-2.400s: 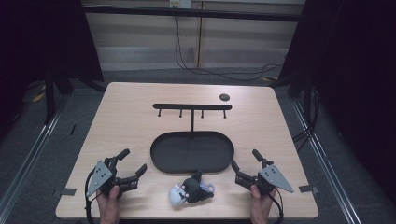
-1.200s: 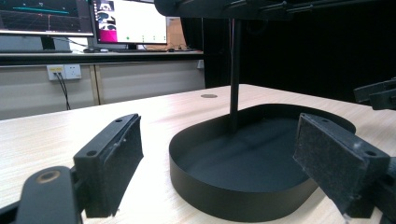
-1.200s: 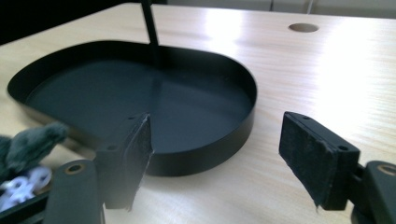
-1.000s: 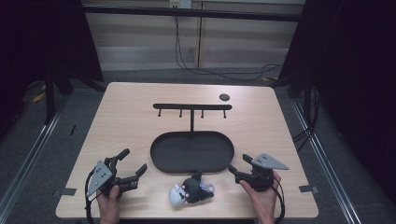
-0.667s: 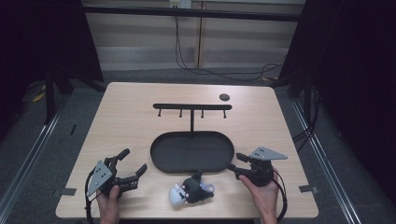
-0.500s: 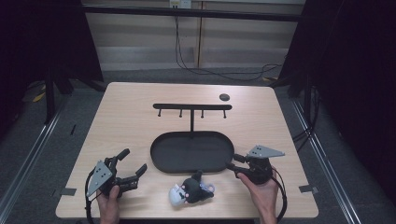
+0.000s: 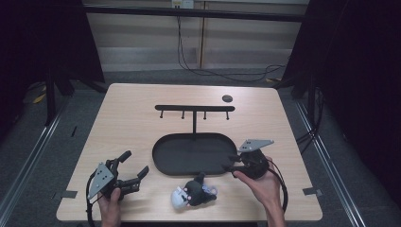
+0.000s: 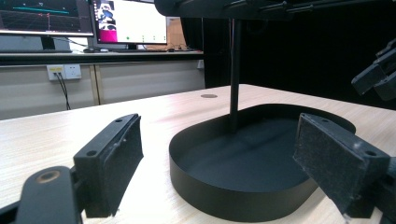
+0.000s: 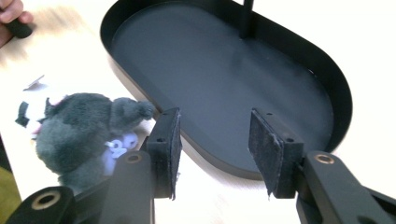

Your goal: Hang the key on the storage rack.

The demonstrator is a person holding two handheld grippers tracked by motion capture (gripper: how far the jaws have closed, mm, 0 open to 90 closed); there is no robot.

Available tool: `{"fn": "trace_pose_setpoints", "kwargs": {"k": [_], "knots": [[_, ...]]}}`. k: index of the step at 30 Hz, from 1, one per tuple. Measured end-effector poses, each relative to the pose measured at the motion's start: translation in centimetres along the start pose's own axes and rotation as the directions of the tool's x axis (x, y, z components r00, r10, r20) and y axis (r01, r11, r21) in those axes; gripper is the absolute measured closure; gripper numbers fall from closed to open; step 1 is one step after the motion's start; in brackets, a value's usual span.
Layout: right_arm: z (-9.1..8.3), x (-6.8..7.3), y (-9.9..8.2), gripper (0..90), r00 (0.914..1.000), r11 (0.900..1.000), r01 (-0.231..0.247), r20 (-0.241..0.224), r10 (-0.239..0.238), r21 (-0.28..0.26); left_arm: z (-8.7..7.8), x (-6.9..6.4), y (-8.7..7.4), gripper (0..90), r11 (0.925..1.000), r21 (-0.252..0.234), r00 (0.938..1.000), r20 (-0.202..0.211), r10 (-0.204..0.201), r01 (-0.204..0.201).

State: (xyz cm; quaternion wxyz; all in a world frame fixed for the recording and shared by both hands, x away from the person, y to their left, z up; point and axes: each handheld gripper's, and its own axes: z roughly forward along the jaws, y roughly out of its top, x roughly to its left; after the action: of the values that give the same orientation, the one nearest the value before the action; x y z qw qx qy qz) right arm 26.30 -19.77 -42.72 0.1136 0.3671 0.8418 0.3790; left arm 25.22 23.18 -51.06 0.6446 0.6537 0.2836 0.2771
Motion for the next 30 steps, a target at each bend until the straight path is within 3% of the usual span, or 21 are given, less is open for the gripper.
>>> {"fn": "trace_pose_setpoints", "kwargs": {"k": [4,7,9,10,14,16,18,21,22,24,26,28,29,30], "knots": [[0.2,0.3,1.2,54.0,0.9988,0.9975,0.034,-0.038,-0.032,0.062,0.0,0.0,0.0,15.2,1.0,0.0,1.0,0.0,0.0,0.0],[0.6,0.4,2.0,54.2,0.9963,0.989,0.054,-0.074,-0.044,0.138,0.0,0.0,0.0,15.2,1.0,0.001,1.0,0.001,0.0,0.0],[0.7,0.5,2.2,57.3,0.9951,0.9851,0.061,-0.087,-0.047,0.161,0.0,0.0,0.0,15.2,1.0,0.001,1.0,0.003,-0.002,0.002],[0.9,0.6,2.4,59.6,0.9891,0.9782,0.075,-0.139,-0.048,0.194,0.0,0.0,0.0,15.2,1.0,0.0,1.0,0.002,-0.002,0.002],[1.0,0.6,3.0,63.4,0.9812,0.9689,0.09,-0.187,-0.047,0.23,0.0,0.0,0.0,15.2,1.0,0.0,1.0,0.003,-0.002,0.002],[1.4,0.6,3.2,63.6,0.9794,0.9608,0.104,-0.195,-0.053,0.257,0.0,0.0,0.0,15.2,1.0,0.0,1.0,0.003,-0.002,0.002],[1.9,0.8,3.5,63.8,0.974,0.9438,0.132,-0.216,-0.066,0.303,0.0,0.0,0.0,15.2,1.0,0.0,1.0,0.003,-0.002,0.002],[2.2,1.0,3.6,64.3,0.9698,0.9352,0.142,-0.235,-0.066,0.324,0.0,0.0,0.0,15.2,1.0,0.0,1.0,0.004,-0.002,0.002],[2.6,1.2,3.6,61.0,0.9645,0.9249,0.154,-0.256,-0.064,0.348,0.0,0.0,0.0,15.2,1.0,0.001,1.0,0.003,-0.002,0.002],[2.8,1.3,3.7,60.6,0.9637,0.9221,0.158,-0.259,-0.066,0.353,0.0,0.0,0.0,15.2,1.0,0.0,1.0,0.0,0.0,0.0],[3.1,1.6,3.8,60.0,0.9636,0.9096,0.171,-0.257,-0.074,0.379,0.0,0.0,0.0,15.2,1.0,0.0,1.0,0.003,-0.002,0.002],[3.6,1.7,3.9,60.0,0.9562,0.8928,0.197,-0.28,-0.084,0.405,0.0,0.0,0.0,15.2,1.0,0.001,1.0,0.001,0.0,0.0],[3.6,1.7,3.9,60.0,0.9562,0.8928,0.197,-0.28,-0.084,0.405,0.0,0.0,0.0,15.2,1.0,0.001,1.0,0.001,0.0,0.0],[3.8,1.8,4.0,60.8,0.9519,0.8848,0.208,-0.294,-0.086,0.417,0.0,0.0,0.0,15.2,1.0,0.0,1.0,0.002,-0.002,0.002]]}}
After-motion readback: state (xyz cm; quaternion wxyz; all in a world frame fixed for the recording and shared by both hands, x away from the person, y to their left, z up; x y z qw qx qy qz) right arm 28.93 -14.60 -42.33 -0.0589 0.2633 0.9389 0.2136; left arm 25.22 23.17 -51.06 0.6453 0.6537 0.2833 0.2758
